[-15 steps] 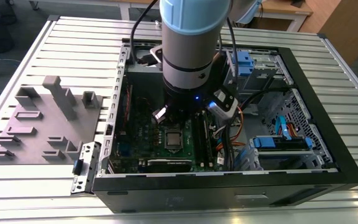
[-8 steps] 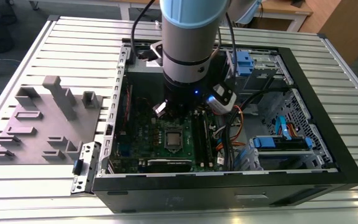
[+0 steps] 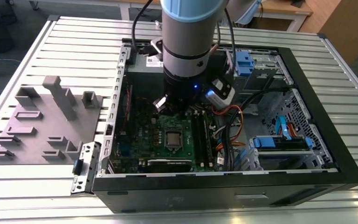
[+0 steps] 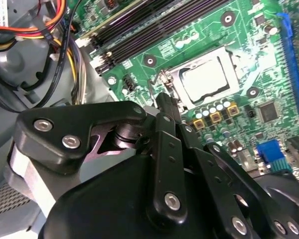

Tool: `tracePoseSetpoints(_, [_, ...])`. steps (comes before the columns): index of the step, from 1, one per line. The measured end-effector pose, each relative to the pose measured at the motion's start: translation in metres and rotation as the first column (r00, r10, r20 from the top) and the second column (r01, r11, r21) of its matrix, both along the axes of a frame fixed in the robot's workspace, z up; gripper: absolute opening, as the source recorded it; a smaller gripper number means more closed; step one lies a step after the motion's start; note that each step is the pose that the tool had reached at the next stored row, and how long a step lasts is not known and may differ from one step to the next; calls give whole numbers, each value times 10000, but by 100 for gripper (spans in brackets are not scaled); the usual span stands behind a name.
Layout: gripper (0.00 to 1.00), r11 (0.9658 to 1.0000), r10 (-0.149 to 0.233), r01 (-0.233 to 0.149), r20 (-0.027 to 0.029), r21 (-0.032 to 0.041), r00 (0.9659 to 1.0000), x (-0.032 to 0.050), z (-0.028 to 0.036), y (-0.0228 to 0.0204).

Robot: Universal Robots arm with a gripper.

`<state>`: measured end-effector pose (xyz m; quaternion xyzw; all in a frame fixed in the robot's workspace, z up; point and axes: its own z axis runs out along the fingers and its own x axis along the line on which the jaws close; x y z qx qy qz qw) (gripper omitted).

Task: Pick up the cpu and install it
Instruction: 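Close the cpu cover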

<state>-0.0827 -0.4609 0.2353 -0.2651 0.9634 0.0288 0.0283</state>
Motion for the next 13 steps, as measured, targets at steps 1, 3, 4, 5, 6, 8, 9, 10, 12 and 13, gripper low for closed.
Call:
tracePoseSetpoints(1, [11, 10000, 0, 0, 0, 0, 10000, 0, 0, 7])
tracePoseSetpoints(3, [11, 10000, 0, 0, 0, -1, 10000, 0, 0, 25])
tracePoseSetpoints(4, [11, 10000, 0, 0, 0, 0, 10000, 0, 0, 31])
tracePoseSetpoints(5, [11, 10000, 1, -1, 0, 1, 10000, 1, 0, 35])
tracePoseSetpoints(6, [11, 10000, 2, -2, 0, 0, 10000, 1, -1, 35])
tracePoseSetpoints(8, [11, 10000, 0, 0, 4, -1, 10000, 0, -4, 38])
tracePoseSetpoints(9, [11, 10000, 0, 0, 6, 1, 10000, 0, -6, 42])
tracePoseSetpoints(10, [11, 10000, 0, 0, 7, -1, 10000, 0, -7, 46])
tracePoseSetpoints(12, [11, 10000, -1, 1, 9, -1, 10000, 0, -9, 61])
tracePoseSetpoints(13, [11, 10000, 0, 0, 12, 0, 10000, 0, -11, 71])
